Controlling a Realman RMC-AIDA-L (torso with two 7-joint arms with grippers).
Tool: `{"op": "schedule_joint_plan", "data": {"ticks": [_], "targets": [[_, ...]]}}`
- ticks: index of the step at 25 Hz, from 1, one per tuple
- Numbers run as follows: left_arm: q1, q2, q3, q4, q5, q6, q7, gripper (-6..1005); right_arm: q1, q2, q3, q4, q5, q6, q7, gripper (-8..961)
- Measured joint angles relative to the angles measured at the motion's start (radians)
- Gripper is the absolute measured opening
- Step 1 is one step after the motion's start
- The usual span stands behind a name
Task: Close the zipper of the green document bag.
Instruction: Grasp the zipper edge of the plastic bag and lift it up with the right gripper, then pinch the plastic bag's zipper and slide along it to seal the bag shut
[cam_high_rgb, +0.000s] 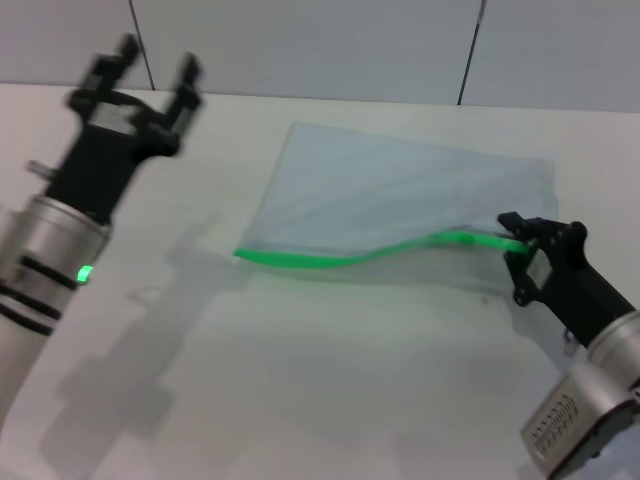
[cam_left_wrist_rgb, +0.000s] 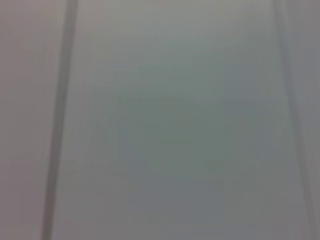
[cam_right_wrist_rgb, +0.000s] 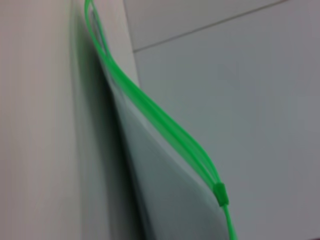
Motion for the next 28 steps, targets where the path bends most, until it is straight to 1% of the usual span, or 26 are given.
{"op": "schedule_joint_plan", "data": {"ticks": [8,13,20,23,26,28], "targets": [[-0.043,-0.004,0.001,-0.025,0.211,-0.062,0.181,669,0.047,-0.002,-0.006,-0.063,-0.005,-0.002,0.001,48],[-0.059,-0.006,0.006,-0.055,0.298,-0.104,0.308,668,0.058,-0.003,-0.006,-0.078,-0.006,-0.002,0.007,49],[-0.087,-0.007,0.098,-0.075,0.32,-0.137,0.415,668,0.067,-0.003,-0.006,-0.078,-0.006,-0.002,0.008,49],[-0.095,-0.008,0.111,-0.091,0.327,-0.162,0.469,667,0.069,-0.002,-0.006,-0.081,-0.006,-0.002,0.009,50],[-0.105,-0.009,0.119,-0.118,0.329,-0.209,0.561,667,0.069,-0.002,-0.01,-0.089,-0.006,-0.003,0.009,50],[-0.107,-0.01,0.119,-0.121,0.329,-0.218,0.586,667,0.07,-0.001,-0.019,-0.095,-0.007,-0.003,0.008,50]]}}
